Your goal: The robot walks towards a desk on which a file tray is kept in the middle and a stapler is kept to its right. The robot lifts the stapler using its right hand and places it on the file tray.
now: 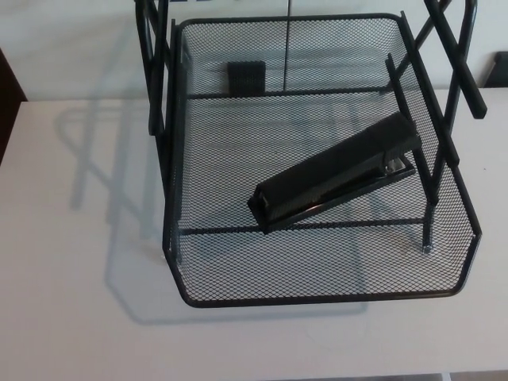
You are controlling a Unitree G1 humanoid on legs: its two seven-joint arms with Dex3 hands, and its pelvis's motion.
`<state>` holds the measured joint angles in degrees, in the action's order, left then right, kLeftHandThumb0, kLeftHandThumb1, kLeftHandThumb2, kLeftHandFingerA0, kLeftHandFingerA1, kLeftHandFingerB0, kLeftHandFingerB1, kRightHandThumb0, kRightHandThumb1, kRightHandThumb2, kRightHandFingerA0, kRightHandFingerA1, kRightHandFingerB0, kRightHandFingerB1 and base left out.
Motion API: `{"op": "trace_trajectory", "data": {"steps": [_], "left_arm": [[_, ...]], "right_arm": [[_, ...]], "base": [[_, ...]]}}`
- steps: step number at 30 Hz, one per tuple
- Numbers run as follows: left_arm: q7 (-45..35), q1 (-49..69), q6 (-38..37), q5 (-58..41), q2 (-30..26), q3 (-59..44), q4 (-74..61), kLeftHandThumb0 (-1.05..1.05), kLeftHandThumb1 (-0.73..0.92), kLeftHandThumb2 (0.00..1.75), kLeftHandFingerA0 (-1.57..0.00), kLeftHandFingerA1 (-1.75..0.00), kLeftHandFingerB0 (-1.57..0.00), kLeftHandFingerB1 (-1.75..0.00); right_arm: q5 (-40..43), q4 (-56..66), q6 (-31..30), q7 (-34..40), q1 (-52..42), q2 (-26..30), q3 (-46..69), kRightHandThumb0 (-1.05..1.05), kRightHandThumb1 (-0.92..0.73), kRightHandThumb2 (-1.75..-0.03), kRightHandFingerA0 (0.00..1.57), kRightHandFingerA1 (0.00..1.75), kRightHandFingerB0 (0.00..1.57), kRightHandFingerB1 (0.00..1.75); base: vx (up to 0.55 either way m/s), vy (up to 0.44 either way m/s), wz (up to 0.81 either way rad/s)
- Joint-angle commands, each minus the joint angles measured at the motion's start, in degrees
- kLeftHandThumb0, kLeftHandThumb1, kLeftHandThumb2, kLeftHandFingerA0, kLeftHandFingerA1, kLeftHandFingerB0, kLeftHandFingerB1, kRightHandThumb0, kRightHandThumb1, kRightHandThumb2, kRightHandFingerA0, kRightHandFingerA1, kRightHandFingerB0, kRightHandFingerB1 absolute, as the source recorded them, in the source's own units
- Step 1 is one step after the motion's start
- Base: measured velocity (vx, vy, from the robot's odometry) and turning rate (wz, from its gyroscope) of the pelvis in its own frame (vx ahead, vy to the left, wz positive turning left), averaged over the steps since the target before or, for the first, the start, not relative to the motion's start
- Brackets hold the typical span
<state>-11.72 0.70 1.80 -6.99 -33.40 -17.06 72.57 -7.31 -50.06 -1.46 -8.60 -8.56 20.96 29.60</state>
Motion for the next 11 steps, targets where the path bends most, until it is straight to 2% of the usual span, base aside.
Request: {"op": "trace_trajectory", "data": {"steps": [1,2,4,5,6,9,10,11], "left_arm": [[-0.1,0.2,0.6,-0.8,-0.8,-1.2,-1.0,-0.69,0.86,0.66,-0.41,-0.43,-0.22,-0.32],[-0.1,0.2,0.7,-0.6,-0.9,-1.2,-1.2,-0.69,0.86,0.66,-0.41,-0.43,-0.23,-0.33],[0.0,0.3,0.4,-0.3,-0.8,-1.1,-1.0,-0.69,0.86,0.66,-0.42,-0.43,-0.25,-0.33],[0.6,-0.1,1.0,-0.2,-0.8,-1.0,-0.7,-0.69,0.86,0.66,-0.43,-0.44,-0.25,-0.34],[0.1,0.1,0.3,-0.3,-0.8,-1.2,-0.4,-0.7,0.85,0.66,-0.42,-0.42,-0.23,-0.33],[0.0,0.3,0.1,-0.6,-0.7,-1.6,-0.2,-0.69,0.85,0.66,-0.41,-0.42,-0.21,-0.32],[-0.5,0.5,-1.0,-0.6,-0.6,-1.8,-0.2,-0.71,0.7,1.0,-0.31,-0.54,-0.13,-0.44],[-0.5,0.5,-1.0,-0.6,-0.6,-1.8,-0.2,-0.71,0.7,1.0,-0.31,-0.54,-0.13,-0.44]], "right_arm": [[4.1,-3.4,3.5,-0.7,1.1,2.2,-0.6,-0.61,-0.56,-0.58,0.24,0.61,0.07,0.23],[3.9,-3.8,4.5,-0.7,0.9,2.5,-1.2,-0.66,-0.45,-0.84,0.22,0.62,0.03,0.23],[1.3,-4.2,4.8,1.4,0.7,3.4,-3.9,-0.7,-0.47,-0.87,0.26,0.62,0.04,0.24],[2.1,-4.7,5.3,1.1,0.8,3.6,-4.1,-0.68,-0.46,-0.85,0.23,0.61,0.05,0.24],[4.7,-4.9,4.9,-0.5,1.1,3.3,-2.7,-0.59,-0.57,-0.58,0.28,0.6,0.05,0.22],[4.9,-5.3,5.1,-0.5,0.8,3.5,-3.3,-0.61,-0.59,-0.59,0.24,0.59,0.05,0.22],[3.7,-5.7,5.6,-0.6,0.7,4.3,-4.8,-0.68,-0.46,-0.86,0.2,0.6,0.03,0.18],[3.7,-5.7,5.6,-0.6,0.7,4.3,-4.8,-0.68,-0.46,-0.86,0.2,0.6,0.03,0.18]], "base": [[0.0,0.0,0.0],[0.0,0.0,0.0],[0.0,0.0,0.0],[0.0,0.0,0.0],[0.0,0.0,0.0],[0.0,0.0,0.0],[0.0,0.0,0.0],[0.0,0.0,0.0]]}}
